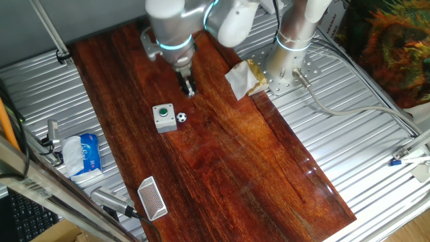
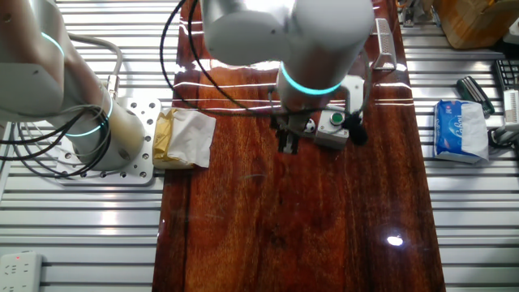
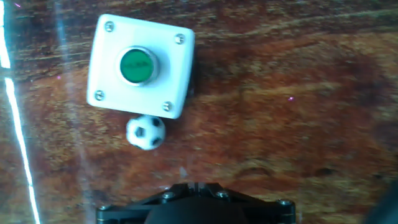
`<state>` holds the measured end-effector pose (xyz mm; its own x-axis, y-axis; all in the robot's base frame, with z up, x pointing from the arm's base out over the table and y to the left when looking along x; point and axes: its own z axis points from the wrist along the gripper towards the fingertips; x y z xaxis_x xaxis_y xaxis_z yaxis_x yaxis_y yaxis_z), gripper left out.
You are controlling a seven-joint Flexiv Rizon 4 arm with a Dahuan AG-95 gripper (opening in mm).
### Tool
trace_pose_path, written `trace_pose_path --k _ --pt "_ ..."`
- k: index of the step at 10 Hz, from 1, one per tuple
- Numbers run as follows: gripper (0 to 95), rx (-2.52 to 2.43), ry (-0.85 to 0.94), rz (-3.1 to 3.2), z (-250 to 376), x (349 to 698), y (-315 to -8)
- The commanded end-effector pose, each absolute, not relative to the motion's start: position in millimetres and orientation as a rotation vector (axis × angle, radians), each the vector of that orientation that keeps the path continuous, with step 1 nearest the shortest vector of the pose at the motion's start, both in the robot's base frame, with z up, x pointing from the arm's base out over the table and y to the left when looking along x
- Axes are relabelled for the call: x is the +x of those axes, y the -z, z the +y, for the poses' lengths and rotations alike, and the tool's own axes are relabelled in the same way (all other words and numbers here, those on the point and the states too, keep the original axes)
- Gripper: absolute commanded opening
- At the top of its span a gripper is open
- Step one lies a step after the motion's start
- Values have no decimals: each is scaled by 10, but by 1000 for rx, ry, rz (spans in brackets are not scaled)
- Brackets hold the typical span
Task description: Push the soccer ball into the goal
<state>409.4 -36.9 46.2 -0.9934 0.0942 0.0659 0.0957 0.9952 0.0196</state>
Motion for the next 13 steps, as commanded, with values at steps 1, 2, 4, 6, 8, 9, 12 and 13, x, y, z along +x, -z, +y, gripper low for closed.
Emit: trace_pose_path --k 1,2,4,6,8,9,12,13 --pt "0 -127 29 -3112 -496 4047 -495" --pt "0 -137 30 -3125 -500 4063 -469" --pt "0 -155 33 -3132 -486 4162 -429" --pt "0 -175 33 -3134 -450 4309 -420" --pt "0 -189 33 -3136 -423 4411 -392" --pt "0 -192 32 -3140 -406 4464 -386" --pt "0 -189 30 -3149 -380 4527 -333" --pt "0 -186 29 -3158 -370 4542 -298"
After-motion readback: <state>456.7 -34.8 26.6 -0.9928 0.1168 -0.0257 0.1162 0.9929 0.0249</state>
